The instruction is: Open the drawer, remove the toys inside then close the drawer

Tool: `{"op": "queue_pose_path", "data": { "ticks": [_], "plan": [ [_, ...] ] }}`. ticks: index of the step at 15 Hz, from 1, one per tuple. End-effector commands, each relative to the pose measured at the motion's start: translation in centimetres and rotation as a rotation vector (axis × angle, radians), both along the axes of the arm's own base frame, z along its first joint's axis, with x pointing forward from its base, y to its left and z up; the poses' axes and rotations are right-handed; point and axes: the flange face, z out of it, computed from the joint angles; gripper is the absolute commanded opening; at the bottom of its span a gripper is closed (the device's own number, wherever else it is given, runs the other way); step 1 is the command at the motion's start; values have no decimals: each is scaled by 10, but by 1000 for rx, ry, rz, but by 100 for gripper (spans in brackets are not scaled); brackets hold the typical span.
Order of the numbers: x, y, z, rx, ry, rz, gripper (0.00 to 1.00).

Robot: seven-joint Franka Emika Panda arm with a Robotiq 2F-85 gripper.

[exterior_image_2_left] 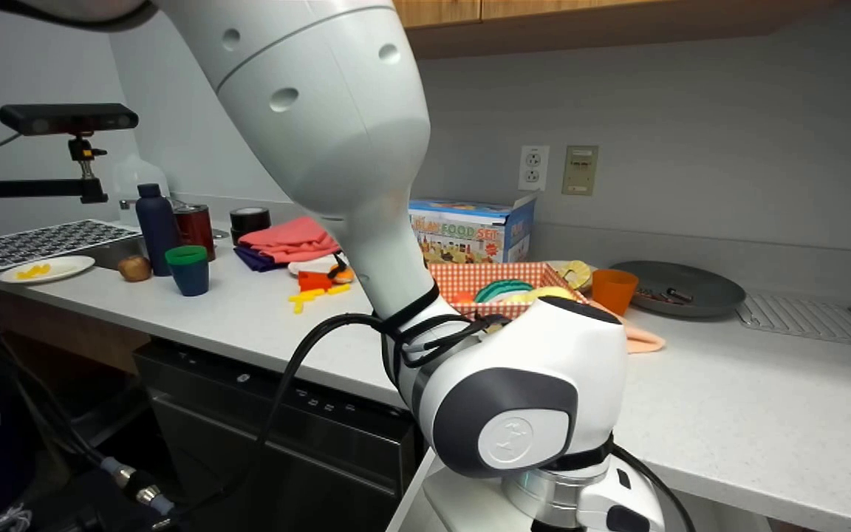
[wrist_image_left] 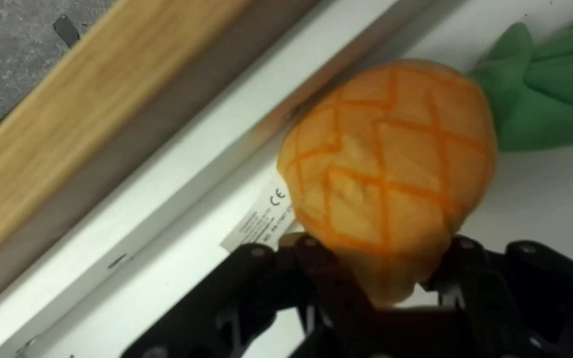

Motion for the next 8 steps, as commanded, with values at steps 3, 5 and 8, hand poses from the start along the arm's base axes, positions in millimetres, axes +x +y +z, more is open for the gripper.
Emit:
{"op": "queue_pose_path", "data": {
  "ticks": [3, 5, 8],
  "plan": [
    [-15, 9, 34, -16, -30, 24, 3],
    [-22, 17, 57, -43, -74, 57, 5],
    [-27, 31, 104, -98, -210, 132, 5]
  ]
}}
